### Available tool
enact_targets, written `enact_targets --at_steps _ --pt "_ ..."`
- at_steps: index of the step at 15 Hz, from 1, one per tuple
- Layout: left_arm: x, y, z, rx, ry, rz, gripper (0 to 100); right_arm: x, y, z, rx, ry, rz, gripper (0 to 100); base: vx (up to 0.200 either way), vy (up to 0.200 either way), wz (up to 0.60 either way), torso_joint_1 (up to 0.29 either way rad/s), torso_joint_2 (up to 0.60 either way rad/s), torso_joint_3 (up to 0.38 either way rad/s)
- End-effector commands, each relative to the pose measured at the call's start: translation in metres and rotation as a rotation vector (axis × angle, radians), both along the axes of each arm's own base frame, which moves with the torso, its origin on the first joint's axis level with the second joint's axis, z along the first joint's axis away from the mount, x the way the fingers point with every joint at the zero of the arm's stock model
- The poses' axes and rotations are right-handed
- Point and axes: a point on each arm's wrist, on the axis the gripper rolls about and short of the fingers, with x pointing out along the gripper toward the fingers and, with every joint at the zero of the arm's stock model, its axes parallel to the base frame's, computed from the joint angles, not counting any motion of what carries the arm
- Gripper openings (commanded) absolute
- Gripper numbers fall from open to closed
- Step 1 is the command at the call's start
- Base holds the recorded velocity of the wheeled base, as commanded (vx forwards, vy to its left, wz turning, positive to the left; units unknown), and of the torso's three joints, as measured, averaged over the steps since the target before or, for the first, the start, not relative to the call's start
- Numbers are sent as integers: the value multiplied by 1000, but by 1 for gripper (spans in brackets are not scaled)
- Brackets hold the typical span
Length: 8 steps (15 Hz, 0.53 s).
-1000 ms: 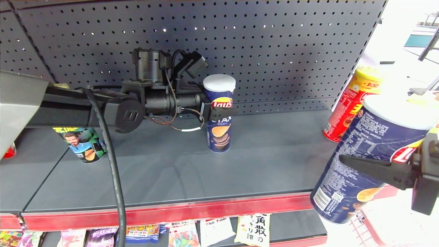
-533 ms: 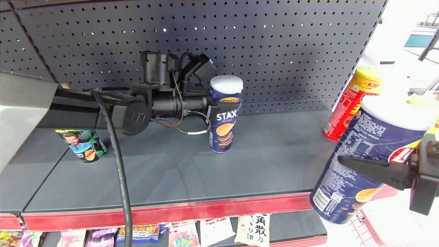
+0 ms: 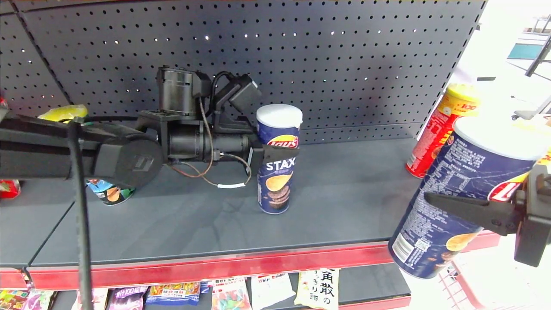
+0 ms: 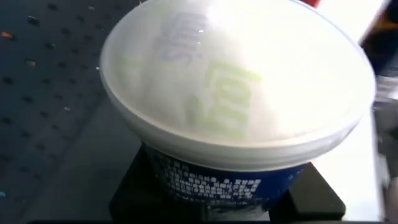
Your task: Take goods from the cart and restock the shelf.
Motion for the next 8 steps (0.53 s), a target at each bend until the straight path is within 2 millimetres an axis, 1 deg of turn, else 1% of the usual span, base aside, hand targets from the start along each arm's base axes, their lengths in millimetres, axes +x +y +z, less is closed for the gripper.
enact_targets --at_steps 1,3,6,8 --pt "-33 5 13 -13 -4 -37 0 0 0 0 0 -1 1 0 0 0 0 0 0 0" --pt "-36 5 4 -2 16 -41 0 1 1 2 1 -4 2 0 0 0 0 0 0 0" --pt "-37 4 -4 -8 9 -45 0 2 2 5 5 -12 4 0 0 0 0 0 0 0" --pt "-41 3 -9 -1 27 -53 0 3 3 5 4 -9 7 0 0 0 0 0 0 0"
